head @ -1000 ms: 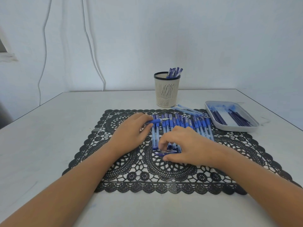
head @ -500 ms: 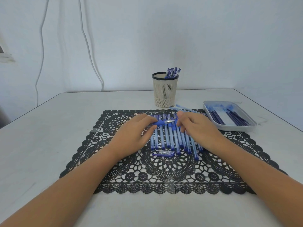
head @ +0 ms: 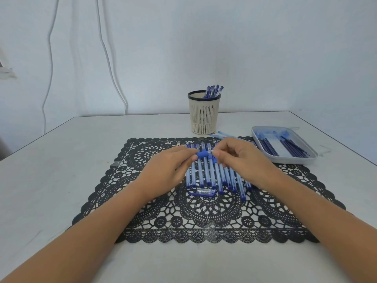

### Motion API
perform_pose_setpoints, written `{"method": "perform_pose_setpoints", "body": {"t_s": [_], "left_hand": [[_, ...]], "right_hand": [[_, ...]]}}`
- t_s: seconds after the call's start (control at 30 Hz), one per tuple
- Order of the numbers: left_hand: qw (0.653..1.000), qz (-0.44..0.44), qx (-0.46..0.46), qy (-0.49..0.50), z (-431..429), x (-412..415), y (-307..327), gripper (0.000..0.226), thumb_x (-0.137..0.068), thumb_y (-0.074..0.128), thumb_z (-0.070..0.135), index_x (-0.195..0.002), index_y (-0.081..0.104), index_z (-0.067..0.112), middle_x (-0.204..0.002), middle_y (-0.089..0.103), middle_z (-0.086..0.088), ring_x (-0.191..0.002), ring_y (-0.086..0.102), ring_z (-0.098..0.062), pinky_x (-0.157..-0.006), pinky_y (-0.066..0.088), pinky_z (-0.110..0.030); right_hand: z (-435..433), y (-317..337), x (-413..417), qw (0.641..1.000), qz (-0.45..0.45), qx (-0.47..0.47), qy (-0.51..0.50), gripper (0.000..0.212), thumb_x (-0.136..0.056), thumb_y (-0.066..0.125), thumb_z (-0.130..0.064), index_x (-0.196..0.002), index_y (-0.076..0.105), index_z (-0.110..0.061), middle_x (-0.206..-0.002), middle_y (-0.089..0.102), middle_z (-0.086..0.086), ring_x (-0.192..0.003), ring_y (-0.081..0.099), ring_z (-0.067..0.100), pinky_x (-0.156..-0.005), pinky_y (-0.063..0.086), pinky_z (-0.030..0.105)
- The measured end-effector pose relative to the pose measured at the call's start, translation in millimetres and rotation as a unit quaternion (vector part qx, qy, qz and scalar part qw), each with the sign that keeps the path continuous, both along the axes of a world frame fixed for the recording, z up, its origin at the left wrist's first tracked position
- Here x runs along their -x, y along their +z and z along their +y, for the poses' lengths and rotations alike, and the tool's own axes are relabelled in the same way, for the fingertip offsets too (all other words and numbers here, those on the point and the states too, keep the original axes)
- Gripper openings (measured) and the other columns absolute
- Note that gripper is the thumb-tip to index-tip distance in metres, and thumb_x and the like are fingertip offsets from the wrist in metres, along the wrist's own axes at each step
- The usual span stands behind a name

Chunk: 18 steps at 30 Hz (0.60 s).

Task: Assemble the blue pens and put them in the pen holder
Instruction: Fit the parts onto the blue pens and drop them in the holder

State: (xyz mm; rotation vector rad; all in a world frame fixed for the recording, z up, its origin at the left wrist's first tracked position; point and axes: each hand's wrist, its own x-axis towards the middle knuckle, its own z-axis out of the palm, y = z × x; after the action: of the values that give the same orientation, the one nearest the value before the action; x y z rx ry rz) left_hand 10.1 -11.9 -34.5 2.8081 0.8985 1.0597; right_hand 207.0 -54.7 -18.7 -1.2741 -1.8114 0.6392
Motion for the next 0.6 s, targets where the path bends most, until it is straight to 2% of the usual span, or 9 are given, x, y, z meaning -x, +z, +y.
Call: {"method": "perform_pose_setpoints", "body": {"t_s": [0.03,0.13,0.27,0.33,0.4,0.47,0.53,0.6], "left_hand": [[1.000,-0.004,0.013,-0.001,0.1,-0.1,0.5,0.044,-0.094,0.032,0.038,-0.113,0.062,0.012,-0.074,0.050,0.022,-0.065,0.048,0.002,-0.061,0.036,-0.010],[1.000,-0.005,0.026,0.003,0.3,-0.9,-0.9,0.046,-0.093,0.032,0.041,-0.112,0.063,0.013,-0.072,0.047,0.024,-0.064,0.047,0.006,-0.059,0.033,-0.008],[1.000,0.013,0.013,0.010,-0.9,-2.2,-4.0,0.046,-0.093,0.032,0.041,-0.114,0.062,0.013,-0.083,0.059,0.011,-0.070,0.051,0.001,-0.063,0.042,-0.016],[1.000,0.015,0.012,0.013,-1.0,-2.3,-4.2,0.046,-0.093,0.032,0.040,-0.115,0.062,0.013,-0.083,0.056,0.013,-0.068,0.048,0.005,-0.062,0.039,-0.012],[1.000,0.013,0.013,0.017,-1.2,-2.3,-3.9,0.047,-0.093,0.031,0.041,-0.115,0.062,0.013,-0.082,0.051,0.017,-0.069,0.044,0.011,-0.063,0.034,-0.008],[1.000,0.015,0.014,0.019,-1.2,-2.1,-3.6,0.047,-0.093,0.031,0.041,-0.115,0.062,0.013,-0.082,0.050,0.017,-0.068,0.044,0.010,-0.063,0.032,-0.008],[1.000,0.011,0.012,0.021,-0.9,-1.8,-3.5,0.047,-0.093,0.031,0.041,-0.114,0.062,0.013,-0.083,0.051,0.017,-0.067,0.045,0.006,-0.062,0.033,-0.008],[1.000,0.011,0.008,0.020,-0.6,-1.6,-3.2,0.046,-0.093,0.032,0.040,-0.114,0.062,0.013,-0.083,0.052,0.016,-0.066,0.044,0.006,-0.061,0.034,-0.009]], "right_hand": [[-0.5,-0.6,0.4,1.000,-0.004,-0.002,0.013,0.012,-0.092,0.054,-0.021,-0.085,0.053,-0.031,-0.070,0.062,-0.007,-0.061,0.055,-0.001,-0.064,0.046,0.012],[-0.4,-2.9,1.1,0.999,-0.006,0.001,0.032,0.014,-0.091,0.056,-0.018,-0.089,0.048,-0.030,-0.075,0.063,-0.006,-0.066,0.060,0.002,-0.071,0.048,0.018],[-2.1,-1.2,-1.6,0.999,-0.029,0.022,0.016,0.019,-0.086,0.060,-0.037,-0.097,0.046,-0.032,-0.086,0.063,-0.007,-0.074,0.063,0.008,-0.071,0.048,0.020],[-2.8,1.3,-0.9,0.999,-0.032,0.029,-0.007,0.028,-0.088,0.046,-0.050,-0.093,0.054,-0.024,-0.076,0.064,-0.007,-0.063,0.060,0.004,-0.063,0.044,0.016],[-0.6,2.0,-2.1,0.999,-0.031,0.038,-0.020,0.040,-0.091,0.039,-0.048,-0.079,0.061,-0.017,-0.063,0.061,-0.007,-0.053,0.054,0.001,-0.060,0.041,0.014],[-0.6,2.3,-2.3,0.998,-0.040,0.037,-0.014,0.026,-0.094,0.046,-0.035,-0.078,0.060,-0.021,-0.064,0.061,-0.007,-0.053,0.053,0.002,-0.059,0.042,0.016],[0.4,0.8,-3.2,0.999,-0.027,0.040,0.011,0.005,-0.091,0.055,-0.025,-0.090,0.055,-0.030,-0.078,0.063,-0.006,-0.065,0.060,0.008,-0.064,0.045,0.020],[-0.6,1.1,-3.1,0.999,-0.012,0.039,0.008,0.007,-0.089,0.057,-0.030,-0.094,0.052,-0.032,-0.084,0.064,-0.006,-0.069,0.063,0.006,-0.066,0.047,0.018]]}}
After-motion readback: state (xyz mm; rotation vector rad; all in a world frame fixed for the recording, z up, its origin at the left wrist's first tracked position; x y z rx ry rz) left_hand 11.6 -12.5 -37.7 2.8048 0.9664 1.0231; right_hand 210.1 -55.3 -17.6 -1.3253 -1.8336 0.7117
